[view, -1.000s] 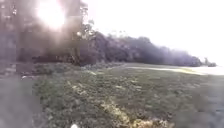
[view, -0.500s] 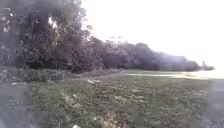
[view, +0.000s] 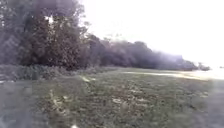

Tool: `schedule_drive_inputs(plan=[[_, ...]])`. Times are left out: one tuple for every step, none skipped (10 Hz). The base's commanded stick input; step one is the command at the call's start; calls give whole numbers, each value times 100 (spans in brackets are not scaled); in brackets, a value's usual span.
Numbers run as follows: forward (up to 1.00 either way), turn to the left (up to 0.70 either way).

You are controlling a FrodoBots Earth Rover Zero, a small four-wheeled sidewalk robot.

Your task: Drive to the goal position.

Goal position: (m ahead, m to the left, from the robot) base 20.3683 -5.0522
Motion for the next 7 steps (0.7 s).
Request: schedule_drive_inputs(plan=[[60,0],[60,0],[60,0],[60,0],[60,0],[60,0],[60,0]])
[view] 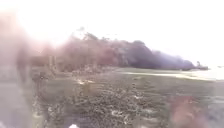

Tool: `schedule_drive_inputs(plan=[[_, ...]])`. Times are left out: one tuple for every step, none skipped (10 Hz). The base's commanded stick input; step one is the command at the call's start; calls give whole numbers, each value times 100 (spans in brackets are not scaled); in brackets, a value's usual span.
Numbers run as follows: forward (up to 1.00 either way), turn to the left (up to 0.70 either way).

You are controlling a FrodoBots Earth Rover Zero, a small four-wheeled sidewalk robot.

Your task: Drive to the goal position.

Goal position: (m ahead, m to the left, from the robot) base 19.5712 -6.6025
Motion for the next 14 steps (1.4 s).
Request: schedule_drive_inputs(plan=[[60,0],[60,0],[60,-10],[60,-13],[60,-15],[60,-15],[60,-15],[60,-15],[60,-15],[60,-15],[60,-15],[60,-15],[60,-15],[60,-15]])
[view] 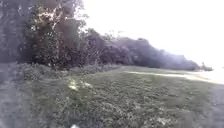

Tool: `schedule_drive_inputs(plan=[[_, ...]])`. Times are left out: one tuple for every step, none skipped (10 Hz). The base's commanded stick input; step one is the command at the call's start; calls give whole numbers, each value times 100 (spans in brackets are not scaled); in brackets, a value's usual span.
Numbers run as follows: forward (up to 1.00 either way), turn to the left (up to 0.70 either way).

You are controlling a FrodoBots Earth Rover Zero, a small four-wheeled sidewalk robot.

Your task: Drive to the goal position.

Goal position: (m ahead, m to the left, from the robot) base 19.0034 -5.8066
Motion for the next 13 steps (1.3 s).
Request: schedule_drive_inputs(plan=[[60,-15],[60,-15],[60,-15],[60,-15],[60,-15],[60,-15],[60,-15],[60,-15],[60,-15],[60,-15],[60,-15],[60,-14],[60,-13]])
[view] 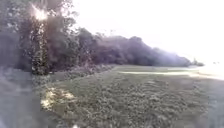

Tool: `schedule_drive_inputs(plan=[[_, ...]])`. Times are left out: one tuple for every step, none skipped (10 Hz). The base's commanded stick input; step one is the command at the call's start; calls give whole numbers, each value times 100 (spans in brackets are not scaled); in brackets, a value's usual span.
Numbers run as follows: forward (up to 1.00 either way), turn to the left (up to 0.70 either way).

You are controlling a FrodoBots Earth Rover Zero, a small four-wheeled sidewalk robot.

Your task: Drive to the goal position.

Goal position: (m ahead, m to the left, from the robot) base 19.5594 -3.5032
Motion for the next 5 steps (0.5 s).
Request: schedule_drive_inputs(plan=[[60,-13],[60,-14],[60,-15],[60,-15],[60,-15]])
